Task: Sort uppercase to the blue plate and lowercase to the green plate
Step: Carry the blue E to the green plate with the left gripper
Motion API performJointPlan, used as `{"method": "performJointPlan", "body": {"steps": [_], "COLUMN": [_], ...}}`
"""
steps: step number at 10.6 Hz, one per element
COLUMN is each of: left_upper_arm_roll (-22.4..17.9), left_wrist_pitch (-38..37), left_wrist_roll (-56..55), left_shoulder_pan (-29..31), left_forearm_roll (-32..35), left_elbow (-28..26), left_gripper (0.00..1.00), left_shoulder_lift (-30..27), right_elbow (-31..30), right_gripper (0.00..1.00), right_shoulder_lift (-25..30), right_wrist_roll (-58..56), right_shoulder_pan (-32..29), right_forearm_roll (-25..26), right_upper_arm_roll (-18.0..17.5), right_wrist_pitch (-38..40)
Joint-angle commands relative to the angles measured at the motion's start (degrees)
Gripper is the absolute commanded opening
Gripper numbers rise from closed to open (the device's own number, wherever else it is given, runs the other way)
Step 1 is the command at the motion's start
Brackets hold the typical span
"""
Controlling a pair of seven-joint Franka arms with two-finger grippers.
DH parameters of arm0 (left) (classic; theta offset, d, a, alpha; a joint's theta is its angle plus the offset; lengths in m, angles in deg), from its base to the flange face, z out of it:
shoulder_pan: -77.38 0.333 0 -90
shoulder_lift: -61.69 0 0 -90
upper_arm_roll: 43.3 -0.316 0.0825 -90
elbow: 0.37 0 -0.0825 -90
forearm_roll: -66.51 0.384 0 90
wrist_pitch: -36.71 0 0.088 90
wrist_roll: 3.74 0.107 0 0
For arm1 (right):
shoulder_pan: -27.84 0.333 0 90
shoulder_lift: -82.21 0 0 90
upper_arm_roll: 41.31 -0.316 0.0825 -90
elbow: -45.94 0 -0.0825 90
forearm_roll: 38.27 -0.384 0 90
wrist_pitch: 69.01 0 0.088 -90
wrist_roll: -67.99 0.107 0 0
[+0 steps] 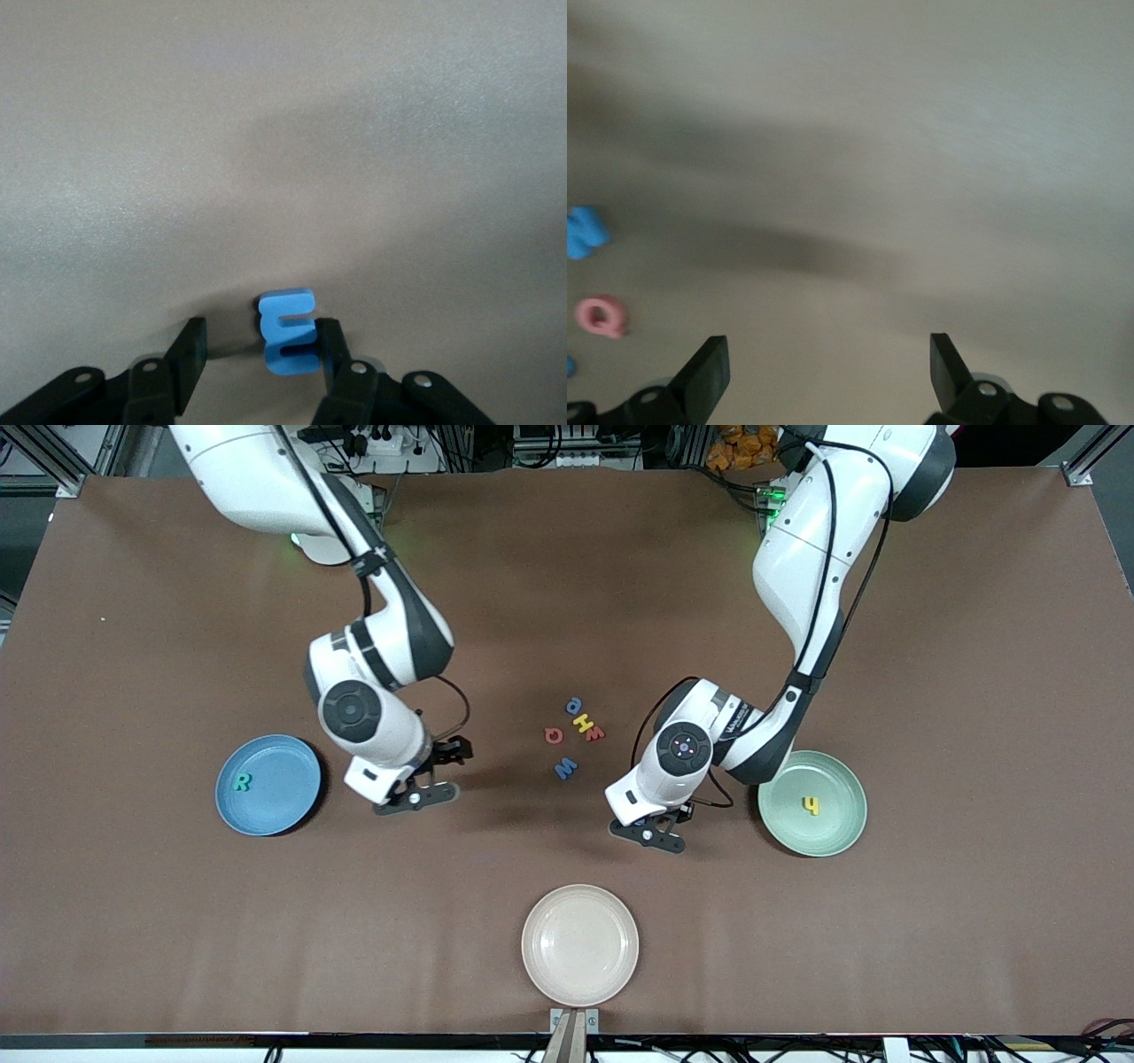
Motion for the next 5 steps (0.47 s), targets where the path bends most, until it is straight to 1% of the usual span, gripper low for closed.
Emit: {"method": "performJointPlan", "body": {"steps": [1,2,4,5], "left_upper_arm_roll": [-1.16,-1.16,-1.51,-2.3], "left_wrist_pitch": [-0.01,-0.01,-0.1,-0.18], "left_wrist_roll": [0.06,0.06,0.14,0.41], "left_shoulder_pan": [-0.96,-0.96,-0.61,-0.09], "left_forearm_roll": [-1.32,-1.32,-1.15,-1.32], "left_elbow": [1.48,1.48,1.39,1.39], "left_gripper": [0.09,0.0,0.0,0.0], "left_shoulder_lift": [0.99,0.99,0.29,-0.15], "right_elbow": [3.46,3.46,4.42,5.3], "right_gripper": [1.0,1.0,1.0,1.0], "right_shoulder_lift": [-4.42,-5.56,-7.59,-8.55], "right_wrist_roll": [-0.26,-0.09,0.61,0.62], "right_shoulder_pan": [4.42,5.4,6.63,6.81], "right_forearm_roll": [-0.34,-0.6,-1.38,-2.69], "right_upper_arm_roll": [0.38,0.3,0.12,0.12], "right_wrist_pitch": [-4.41,-7.39,-8.48,-8.83]}}
